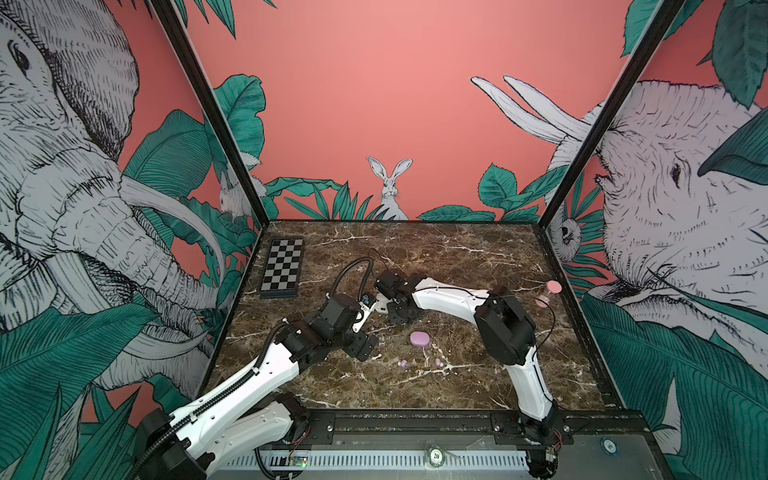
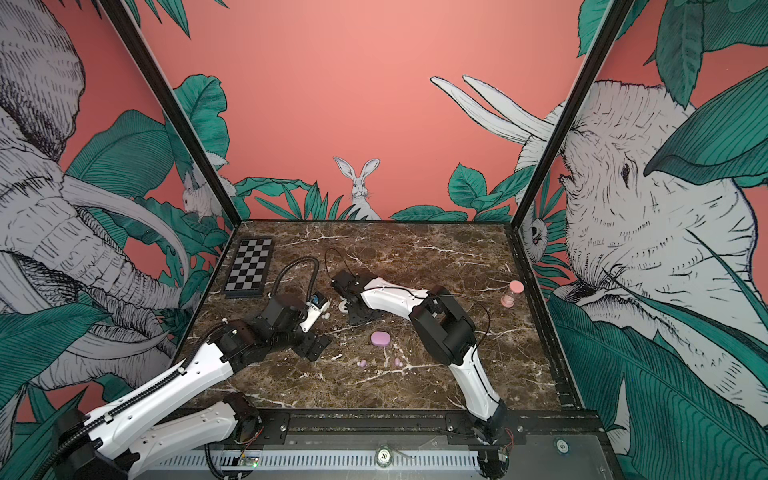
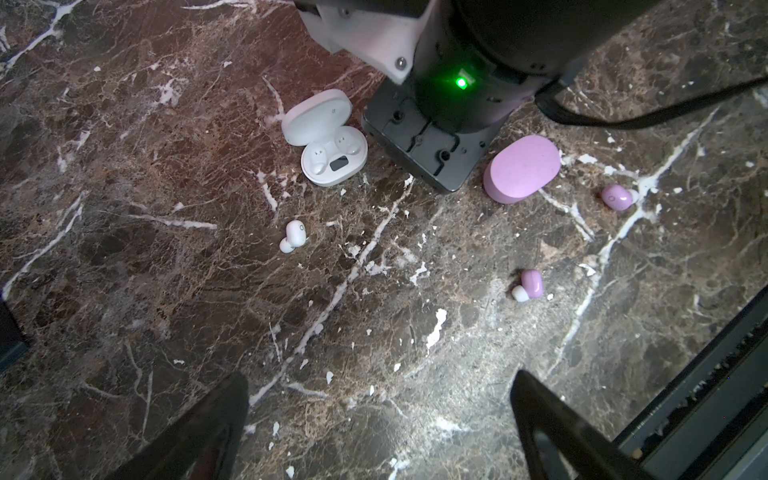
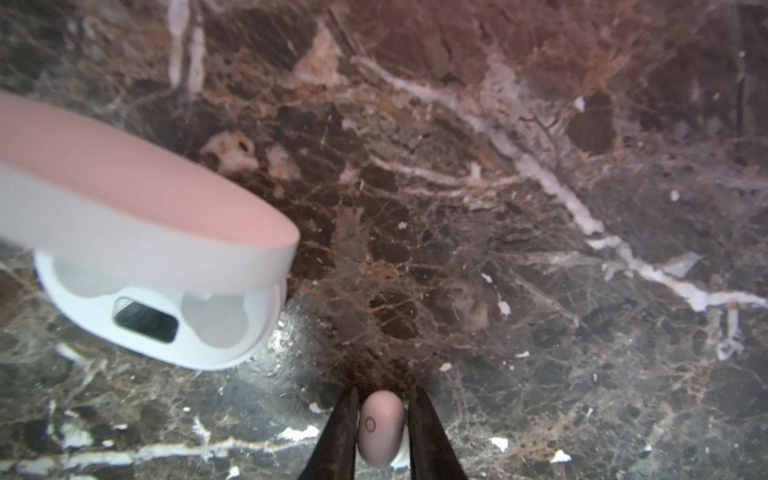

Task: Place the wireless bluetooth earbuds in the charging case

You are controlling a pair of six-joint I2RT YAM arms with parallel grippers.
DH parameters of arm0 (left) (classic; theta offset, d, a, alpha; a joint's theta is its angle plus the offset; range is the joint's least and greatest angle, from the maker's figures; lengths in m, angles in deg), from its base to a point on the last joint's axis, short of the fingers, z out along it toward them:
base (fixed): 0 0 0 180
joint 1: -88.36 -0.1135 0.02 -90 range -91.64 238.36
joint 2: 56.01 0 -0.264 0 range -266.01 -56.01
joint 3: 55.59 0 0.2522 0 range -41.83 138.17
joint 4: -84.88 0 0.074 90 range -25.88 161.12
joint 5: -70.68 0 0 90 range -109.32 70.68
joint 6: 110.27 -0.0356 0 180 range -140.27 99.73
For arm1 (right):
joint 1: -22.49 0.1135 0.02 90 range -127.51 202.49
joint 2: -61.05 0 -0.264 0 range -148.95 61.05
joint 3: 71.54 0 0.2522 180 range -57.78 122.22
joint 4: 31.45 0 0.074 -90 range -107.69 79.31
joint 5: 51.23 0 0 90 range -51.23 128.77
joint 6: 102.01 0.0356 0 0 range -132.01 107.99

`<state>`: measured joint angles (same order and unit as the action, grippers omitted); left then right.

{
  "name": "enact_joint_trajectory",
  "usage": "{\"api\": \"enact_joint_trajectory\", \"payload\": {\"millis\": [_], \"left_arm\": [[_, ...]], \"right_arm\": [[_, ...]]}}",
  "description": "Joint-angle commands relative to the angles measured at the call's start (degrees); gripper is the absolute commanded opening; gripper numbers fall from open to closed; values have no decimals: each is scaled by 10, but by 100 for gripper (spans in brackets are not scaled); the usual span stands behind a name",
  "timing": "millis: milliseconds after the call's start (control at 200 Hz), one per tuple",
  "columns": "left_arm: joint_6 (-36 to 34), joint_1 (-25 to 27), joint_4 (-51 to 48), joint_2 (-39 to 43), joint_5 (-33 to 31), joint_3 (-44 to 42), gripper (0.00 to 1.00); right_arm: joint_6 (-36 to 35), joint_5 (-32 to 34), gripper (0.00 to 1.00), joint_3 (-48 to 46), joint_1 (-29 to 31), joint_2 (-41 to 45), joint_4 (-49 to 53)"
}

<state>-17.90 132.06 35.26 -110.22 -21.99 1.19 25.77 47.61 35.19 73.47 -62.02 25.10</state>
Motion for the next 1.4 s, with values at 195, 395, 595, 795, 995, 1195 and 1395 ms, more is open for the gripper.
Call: {"api": "enact_joint_trajectory", "payload": {"millis": [195, 395, 595, 795, 995, 1195, 1395], "left_arm": [[-2, 2, -8, 3, -4, 10, 99], [-2, 2, -7, 2, -5, 10, 99], [-2, 2, -8, 1, -4, 10, 99], [-2, 2, -8, -1, -4, 10, 99], [-3, 2, -9, 0, -5, 10, 99], [-3, 2, -8, 1, -7, 9, 99], [-3, 2, -9, 2, -8, 10, 99]], "right_arm": [[-6, 14, 22, 11, 3, -13, 19], [-11, 22, 23, 14, 3, -15, 26], [-18, 21, 24, 16, 3, -18, 31], [-23, 23, 24, 19, 4, -21, 35], [-28, 26, 21, 19, 5, -21, 35], [-27, 27, 16, 15, 6, -15, 31], [-32, 23, 16, 21, 6, -13, 38]]}}
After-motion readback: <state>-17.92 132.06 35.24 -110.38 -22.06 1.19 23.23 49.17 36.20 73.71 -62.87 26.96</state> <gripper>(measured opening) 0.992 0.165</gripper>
